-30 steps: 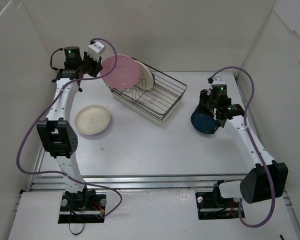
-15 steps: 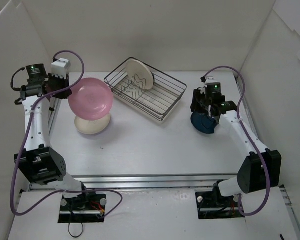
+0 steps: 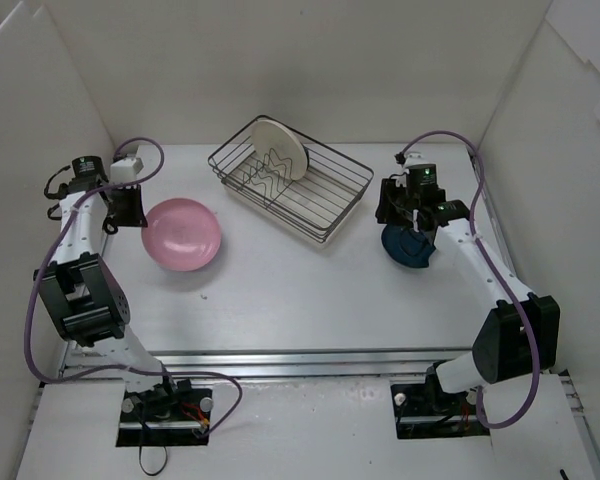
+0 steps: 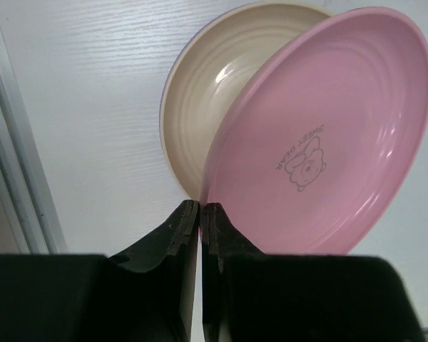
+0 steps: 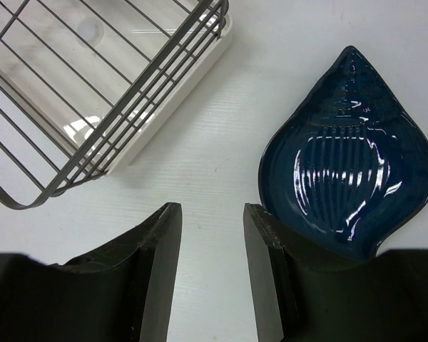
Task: Unload the plates from the dish rack
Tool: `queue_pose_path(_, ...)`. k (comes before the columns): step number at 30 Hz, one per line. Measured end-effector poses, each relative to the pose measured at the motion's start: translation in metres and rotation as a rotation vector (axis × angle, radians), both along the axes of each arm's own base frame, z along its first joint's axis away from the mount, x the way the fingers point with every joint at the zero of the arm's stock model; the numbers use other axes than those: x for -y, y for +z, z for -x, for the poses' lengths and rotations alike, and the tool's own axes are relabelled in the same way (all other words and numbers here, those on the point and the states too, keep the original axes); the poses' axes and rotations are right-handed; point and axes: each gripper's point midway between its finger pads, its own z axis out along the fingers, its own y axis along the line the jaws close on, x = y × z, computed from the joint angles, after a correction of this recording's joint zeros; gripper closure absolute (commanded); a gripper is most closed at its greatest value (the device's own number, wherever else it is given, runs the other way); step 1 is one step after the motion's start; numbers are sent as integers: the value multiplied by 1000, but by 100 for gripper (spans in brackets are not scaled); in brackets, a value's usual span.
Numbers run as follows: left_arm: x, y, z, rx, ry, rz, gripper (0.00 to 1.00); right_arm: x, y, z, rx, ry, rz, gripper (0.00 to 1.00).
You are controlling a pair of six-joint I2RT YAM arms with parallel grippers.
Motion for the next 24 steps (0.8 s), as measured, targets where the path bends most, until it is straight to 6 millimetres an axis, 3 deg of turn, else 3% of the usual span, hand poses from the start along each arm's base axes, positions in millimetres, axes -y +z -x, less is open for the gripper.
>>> queue_pose_path(5,-6,-23,-1,-59,26,26,100,-1,0,1,-1,3,4,59)
queue_pose_path(13,-9,-33,-7,-65,55,51,100,0,-3,3,-14,3,13,59)
queue_pose_path(21,-16,-67,-9,-140,98,98,100,0,-2,5,-22,8,18,59)
queue_pose_path(24,-19,-72,-8,-152,113,107,100,-2,-3,6,-26,13,20,59)
